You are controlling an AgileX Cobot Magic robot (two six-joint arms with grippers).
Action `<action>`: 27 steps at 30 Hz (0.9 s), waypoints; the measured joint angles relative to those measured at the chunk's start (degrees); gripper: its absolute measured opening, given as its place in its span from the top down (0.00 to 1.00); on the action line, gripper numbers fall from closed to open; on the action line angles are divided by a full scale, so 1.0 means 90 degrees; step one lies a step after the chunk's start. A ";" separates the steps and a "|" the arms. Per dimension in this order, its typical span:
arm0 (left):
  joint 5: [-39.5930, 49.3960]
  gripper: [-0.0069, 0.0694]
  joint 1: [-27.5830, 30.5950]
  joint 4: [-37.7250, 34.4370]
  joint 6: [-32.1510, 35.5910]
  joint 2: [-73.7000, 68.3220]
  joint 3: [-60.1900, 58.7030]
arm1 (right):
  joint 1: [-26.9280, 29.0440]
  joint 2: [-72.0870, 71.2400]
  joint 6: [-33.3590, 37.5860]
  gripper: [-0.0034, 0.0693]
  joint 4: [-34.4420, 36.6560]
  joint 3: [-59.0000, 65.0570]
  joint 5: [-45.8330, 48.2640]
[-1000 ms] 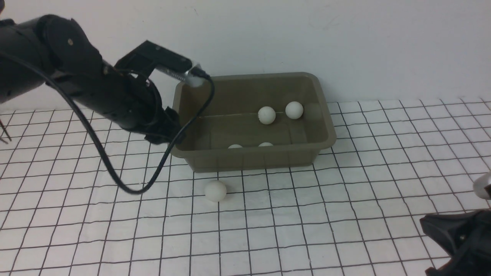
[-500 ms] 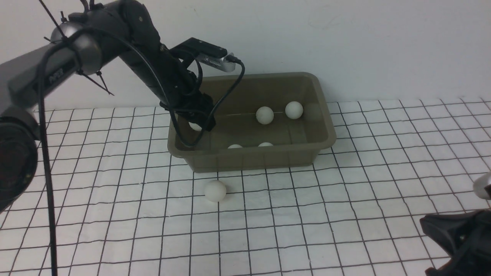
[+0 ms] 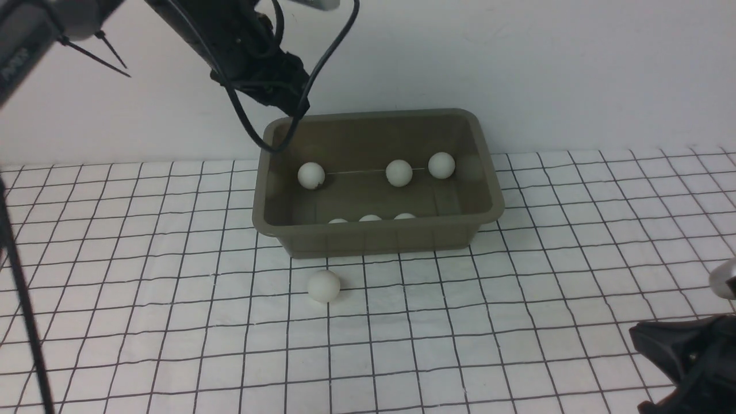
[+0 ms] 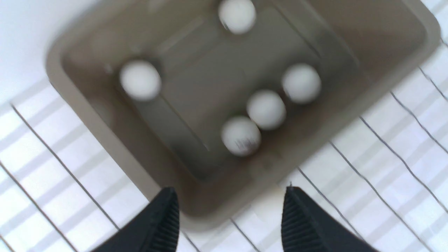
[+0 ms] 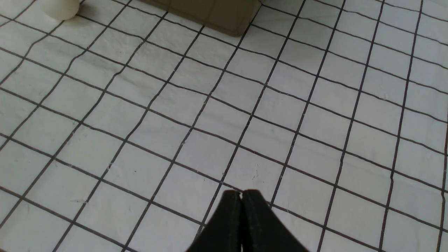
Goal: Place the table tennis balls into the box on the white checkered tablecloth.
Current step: 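Reach for and grasp a ping pong ball on the table beside the basket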
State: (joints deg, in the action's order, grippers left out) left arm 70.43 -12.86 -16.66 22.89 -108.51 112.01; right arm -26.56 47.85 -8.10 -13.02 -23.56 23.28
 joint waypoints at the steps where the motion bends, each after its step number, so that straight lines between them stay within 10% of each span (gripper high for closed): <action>1: 0.0000 0.43 -0.0045 0.0007 -0.0015 0.0257 -0.0431 | 0.0000 0.0000 0.0000 0.98 0.0000 0.0000 0.0000; 6: -0.0227 0.43 -0.0409 0.0060 -0.0023 0.1358 -0.2961 | 0.0000 0.0000 0.0000 0.98 0.0000 0.0000 0.0000; 13: -0.3001 0.43 -0.0961 0.0022 -0.0125 0.2033 -0.5716 | 0.0000 0.0000 0.0000 0.98 0.0000 0.0000 0.0000; 27: -0.4405 0.25 -0.1237 -0.0085 -0.0068 0.0792 -0.5473 | 0.0000 0.0000 0.0000 0.98 0.0000 0.0000 0.0000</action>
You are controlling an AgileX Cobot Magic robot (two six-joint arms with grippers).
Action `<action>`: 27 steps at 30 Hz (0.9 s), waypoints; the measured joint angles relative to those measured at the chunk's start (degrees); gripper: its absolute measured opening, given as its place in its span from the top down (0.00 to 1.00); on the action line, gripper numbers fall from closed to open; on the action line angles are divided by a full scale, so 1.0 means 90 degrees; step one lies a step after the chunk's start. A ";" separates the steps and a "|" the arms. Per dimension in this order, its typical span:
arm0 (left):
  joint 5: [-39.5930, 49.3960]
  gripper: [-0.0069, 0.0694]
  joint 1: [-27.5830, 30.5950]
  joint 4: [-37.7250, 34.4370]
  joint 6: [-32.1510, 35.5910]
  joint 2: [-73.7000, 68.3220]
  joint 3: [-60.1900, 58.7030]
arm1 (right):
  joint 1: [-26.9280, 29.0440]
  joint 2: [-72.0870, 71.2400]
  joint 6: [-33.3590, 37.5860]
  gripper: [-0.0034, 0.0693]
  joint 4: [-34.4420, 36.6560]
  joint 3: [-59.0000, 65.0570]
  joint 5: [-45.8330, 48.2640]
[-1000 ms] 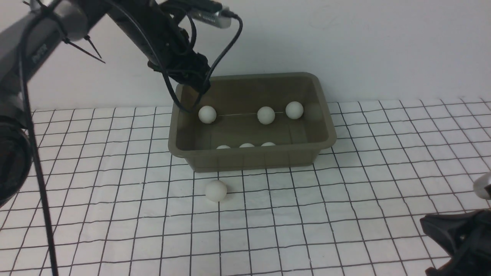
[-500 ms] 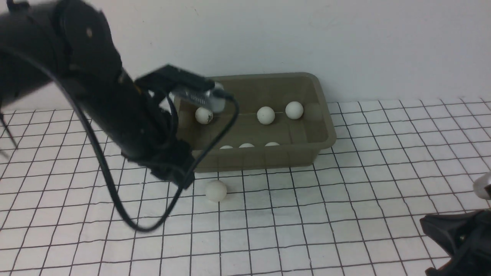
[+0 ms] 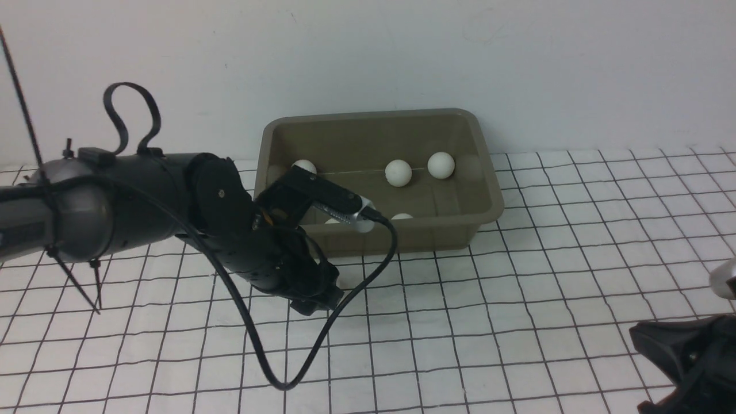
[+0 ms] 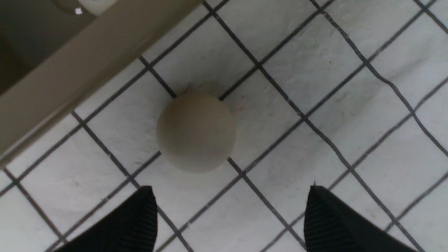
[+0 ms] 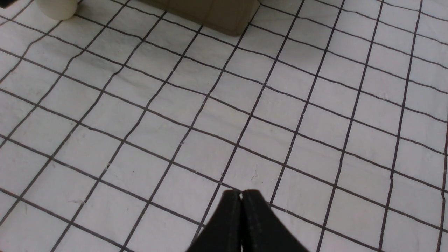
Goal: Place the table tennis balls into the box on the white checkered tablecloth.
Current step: 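Reach for and grasp a ping pong ball on the table beside the basket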
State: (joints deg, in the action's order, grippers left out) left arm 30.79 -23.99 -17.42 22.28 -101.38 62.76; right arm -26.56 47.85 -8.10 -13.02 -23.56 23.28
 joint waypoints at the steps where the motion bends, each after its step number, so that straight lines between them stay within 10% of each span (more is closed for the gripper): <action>1: -0.0030 0.25 0.0000 0.0007 0.0000 -0.0123 0.0084 | 0.0000 0.0000 0.0000 0.98 0.0000 0.0000 0.0000; 27: -0.0204 0.30 0.0000 0.0158 0.0020 -0.1405 0.0846 | 0.0000 0.0000 0.0000 0.98 0.0000 0.0000 0.0000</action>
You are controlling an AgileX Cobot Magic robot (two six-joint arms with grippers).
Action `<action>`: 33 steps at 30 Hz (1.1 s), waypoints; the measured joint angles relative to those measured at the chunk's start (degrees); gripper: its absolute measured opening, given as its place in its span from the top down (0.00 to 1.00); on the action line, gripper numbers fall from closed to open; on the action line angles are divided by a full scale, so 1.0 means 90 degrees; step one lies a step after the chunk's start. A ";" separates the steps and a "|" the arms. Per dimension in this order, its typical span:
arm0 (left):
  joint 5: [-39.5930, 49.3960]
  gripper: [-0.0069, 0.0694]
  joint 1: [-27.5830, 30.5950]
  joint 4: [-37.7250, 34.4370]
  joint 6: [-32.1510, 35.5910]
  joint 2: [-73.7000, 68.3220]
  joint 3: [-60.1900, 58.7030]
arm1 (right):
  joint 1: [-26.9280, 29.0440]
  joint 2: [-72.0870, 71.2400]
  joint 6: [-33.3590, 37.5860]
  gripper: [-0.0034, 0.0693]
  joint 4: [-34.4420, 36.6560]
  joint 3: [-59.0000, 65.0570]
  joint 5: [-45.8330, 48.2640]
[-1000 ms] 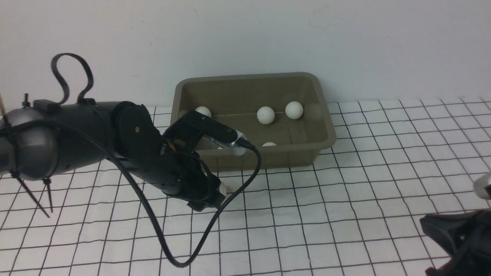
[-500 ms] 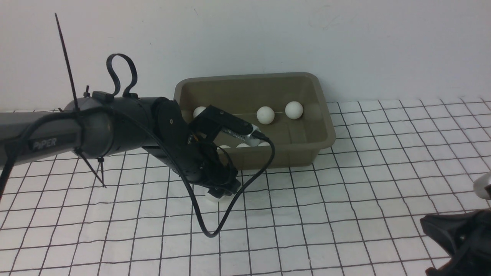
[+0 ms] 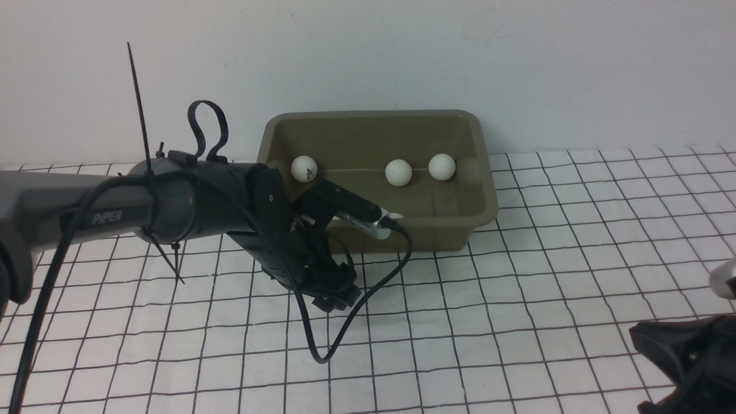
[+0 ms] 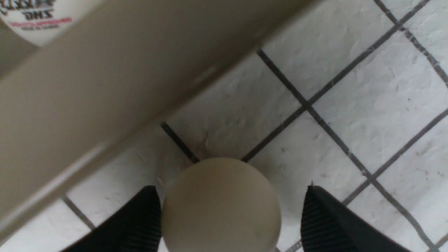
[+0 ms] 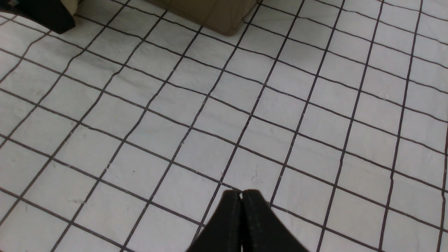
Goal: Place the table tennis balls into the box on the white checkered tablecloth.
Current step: 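Reach for and grasp a ping pong ball on the table beside the basket, then drop the ball into the bin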
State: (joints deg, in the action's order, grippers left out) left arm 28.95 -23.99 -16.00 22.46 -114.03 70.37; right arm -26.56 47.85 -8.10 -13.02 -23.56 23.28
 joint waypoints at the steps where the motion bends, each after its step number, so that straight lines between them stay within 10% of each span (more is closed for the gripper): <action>1: -0.0015 0.32 0.0000 0.0000 -0.0007 0.0001 0.0000 | 0.0000 0.0000 0.0000 0.98 0.0000 0.0000 0.0000; 5: -0.0060 0.45 0.0000 0.0000 -0.0014 0.0001 0.0002 | 0.0000 0.0000 0.0000 0.98 0.0000 0.0000 0.0000; 18: 0.2012 0.45 -0.0006 0.0028 -0.0165 0.0932 0.0023 | 0.0000 0.0000 0.0000 0.98 0.0000 0.0000 0.0000; 33: 0.0683 0.45 -0.0006 0.0296 -0.0127 0.1853 0.0851 | 0.0000 0.0000 0.0000 0.98 0.0000 0.0000 0.0000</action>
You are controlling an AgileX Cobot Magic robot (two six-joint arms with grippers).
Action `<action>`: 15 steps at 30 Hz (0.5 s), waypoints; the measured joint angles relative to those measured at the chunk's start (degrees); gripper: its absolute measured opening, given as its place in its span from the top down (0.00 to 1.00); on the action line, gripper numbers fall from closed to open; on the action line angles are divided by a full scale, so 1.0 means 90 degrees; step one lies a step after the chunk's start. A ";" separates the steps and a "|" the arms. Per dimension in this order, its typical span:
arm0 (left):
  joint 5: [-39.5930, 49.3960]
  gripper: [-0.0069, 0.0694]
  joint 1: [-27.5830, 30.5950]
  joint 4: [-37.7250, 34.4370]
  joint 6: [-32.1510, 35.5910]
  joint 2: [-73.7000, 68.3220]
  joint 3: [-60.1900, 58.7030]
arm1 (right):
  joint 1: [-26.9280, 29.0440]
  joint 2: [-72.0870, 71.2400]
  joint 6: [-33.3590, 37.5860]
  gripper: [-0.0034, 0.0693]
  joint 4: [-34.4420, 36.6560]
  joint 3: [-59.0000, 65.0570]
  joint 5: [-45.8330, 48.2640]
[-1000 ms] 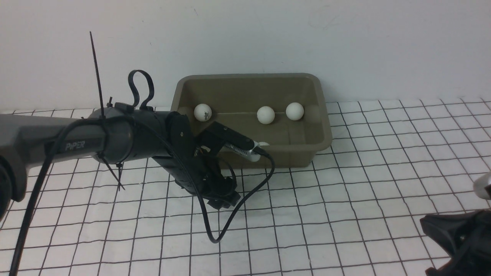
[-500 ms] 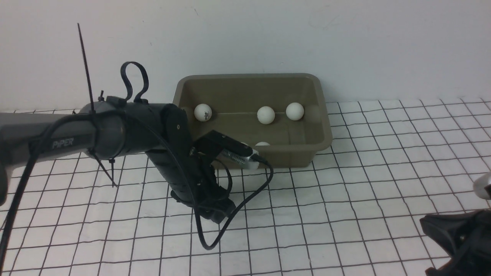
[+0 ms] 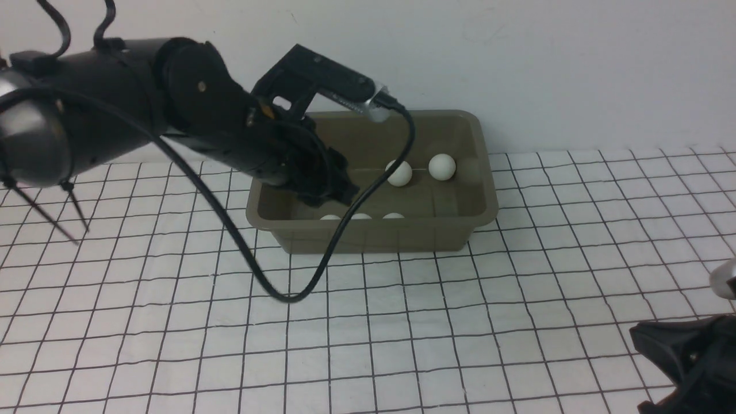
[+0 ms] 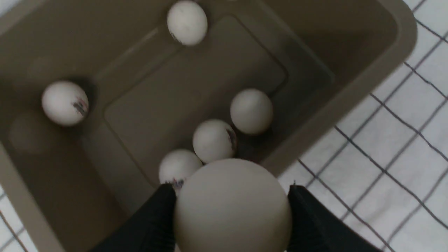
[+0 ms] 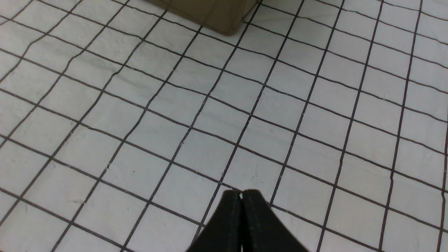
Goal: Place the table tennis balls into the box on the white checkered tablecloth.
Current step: 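Drop the ball into the bin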
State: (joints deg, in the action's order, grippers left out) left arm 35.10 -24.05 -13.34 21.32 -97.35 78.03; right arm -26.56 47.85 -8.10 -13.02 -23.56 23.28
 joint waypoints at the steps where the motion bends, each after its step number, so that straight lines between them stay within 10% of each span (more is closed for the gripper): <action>1: 0.0039 0.45 0.0000 0.0062 0.0000 -0.0259 0.0367 | 0.0000 0.0000 0.0000 0.98 0.0000 0.0000 0.0000; 15: 0.1266 0.43 0.0000 0.0746 0.0042 -0.3119 0.3251 | 0.0000 0.0000 0.0000 0.98 0.0000 0.0000 0.0000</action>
State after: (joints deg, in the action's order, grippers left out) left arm 46.49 -24.05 -6.63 21.69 -125.42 107.28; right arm -26.56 47.85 -8.10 -13.02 -23.56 23.28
